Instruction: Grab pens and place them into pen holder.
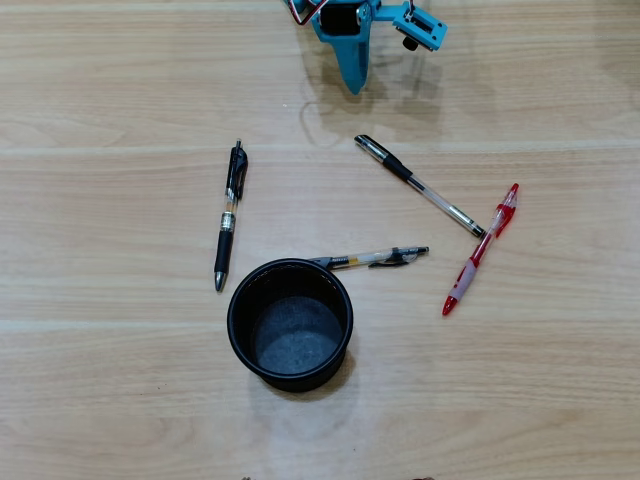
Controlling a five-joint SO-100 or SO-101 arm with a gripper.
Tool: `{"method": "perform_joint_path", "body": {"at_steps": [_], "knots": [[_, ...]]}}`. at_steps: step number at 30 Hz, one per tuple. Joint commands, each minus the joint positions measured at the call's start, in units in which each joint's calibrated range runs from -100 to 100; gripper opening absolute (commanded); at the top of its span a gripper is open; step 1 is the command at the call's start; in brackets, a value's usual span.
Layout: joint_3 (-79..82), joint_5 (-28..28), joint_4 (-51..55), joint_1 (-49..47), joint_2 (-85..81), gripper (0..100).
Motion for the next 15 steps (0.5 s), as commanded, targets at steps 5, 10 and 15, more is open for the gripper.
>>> {"method": "perform_joint_path", "body": {"at_steps": [5, 10, 15], "knots": [[0.4, -0.4, -0.8, 0.5, -0.4, 8], [0.4, -0.4, -0.8, 0.5, -0.4, 7], [0.4, -0.4, -0.8, 0.6, -0.4, 8]]}}
